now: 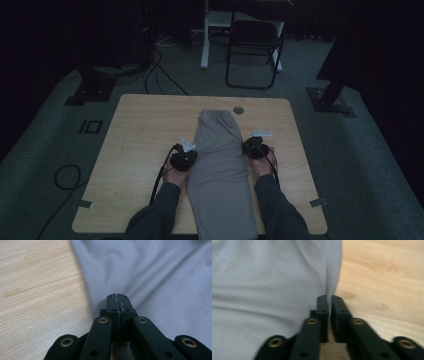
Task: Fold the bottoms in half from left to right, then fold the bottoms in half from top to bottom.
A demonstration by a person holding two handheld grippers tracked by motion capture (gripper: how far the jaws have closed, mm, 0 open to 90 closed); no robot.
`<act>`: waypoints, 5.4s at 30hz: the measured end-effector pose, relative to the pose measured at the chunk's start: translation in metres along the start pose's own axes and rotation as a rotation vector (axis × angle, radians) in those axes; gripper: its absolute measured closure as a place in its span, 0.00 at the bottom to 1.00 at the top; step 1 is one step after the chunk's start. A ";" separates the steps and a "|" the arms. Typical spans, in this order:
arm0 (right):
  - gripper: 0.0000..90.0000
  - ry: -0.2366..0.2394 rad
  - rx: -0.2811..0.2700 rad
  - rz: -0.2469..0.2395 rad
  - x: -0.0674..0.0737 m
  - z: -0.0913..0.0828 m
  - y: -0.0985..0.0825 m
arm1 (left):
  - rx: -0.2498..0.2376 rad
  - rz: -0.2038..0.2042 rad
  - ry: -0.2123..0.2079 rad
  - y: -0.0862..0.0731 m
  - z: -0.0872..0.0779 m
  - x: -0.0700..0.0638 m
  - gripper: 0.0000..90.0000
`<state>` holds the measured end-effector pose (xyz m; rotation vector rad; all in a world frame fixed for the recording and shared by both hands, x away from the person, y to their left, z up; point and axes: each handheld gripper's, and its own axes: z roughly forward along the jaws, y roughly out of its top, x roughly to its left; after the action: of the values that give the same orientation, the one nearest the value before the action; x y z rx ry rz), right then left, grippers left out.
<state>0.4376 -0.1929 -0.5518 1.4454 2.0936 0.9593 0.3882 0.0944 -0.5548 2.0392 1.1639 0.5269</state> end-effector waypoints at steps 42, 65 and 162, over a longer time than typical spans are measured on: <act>0.70 0.132 -0.017 -0.140 0.024 -0.025 -0.028 | 0.000 0.038 -0.086 -0.012 -0.014 0.003 0.92; 0.71 0.154 -0.011 -0.161 0.038 -0.049 -0.051 | 0.008 0.010 -0.153 -0.026 -0.031 -0.008 0.79; 0.98 0.127 -0.165 -0.149 0.023 -0.057 0.092 | -0.124 -0.001 -0.093 0.113 -0.037 0.023 0.95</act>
<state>0.4495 -0.1681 -0.4447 1.1570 2.1203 1.1602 0.4397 0.0907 -0.4451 1.9365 1.0507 0.4863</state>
